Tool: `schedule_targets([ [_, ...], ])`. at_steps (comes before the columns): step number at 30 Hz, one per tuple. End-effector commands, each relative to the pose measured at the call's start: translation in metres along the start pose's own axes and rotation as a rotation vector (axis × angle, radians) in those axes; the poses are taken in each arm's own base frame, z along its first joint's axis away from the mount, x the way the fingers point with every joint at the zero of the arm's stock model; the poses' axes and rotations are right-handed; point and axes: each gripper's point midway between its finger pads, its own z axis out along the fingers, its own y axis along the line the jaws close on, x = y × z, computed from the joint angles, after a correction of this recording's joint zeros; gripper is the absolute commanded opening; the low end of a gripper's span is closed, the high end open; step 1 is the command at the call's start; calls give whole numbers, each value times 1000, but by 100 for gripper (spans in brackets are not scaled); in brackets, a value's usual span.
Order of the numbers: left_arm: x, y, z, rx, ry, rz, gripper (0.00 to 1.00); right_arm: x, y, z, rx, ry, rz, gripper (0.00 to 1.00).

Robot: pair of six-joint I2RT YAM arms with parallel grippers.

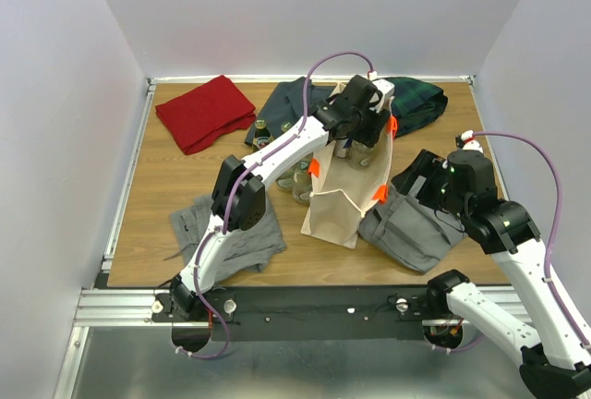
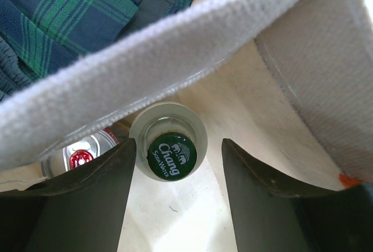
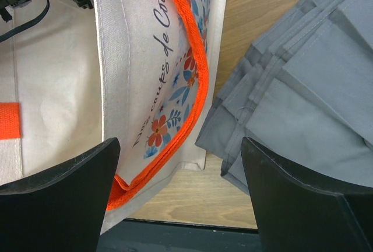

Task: Take the beverage out of the canvas bag
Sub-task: Take out the drink from the canvas bag.

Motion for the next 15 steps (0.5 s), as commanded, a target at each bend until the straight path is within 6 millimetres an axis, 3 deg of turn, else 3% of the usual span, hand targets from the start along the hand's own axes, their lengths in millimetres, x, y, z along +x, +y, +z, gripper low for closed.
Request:
schedule_targets([
  [1, -4, -3, 6, 14, -23, -8, 69, 0, 2, 2, -14, -8, -2, 93],
  [15, -15, -3, 0, 14, -53, -8, 70, 2, 2, 4, -16, 1, -4, 93],
])
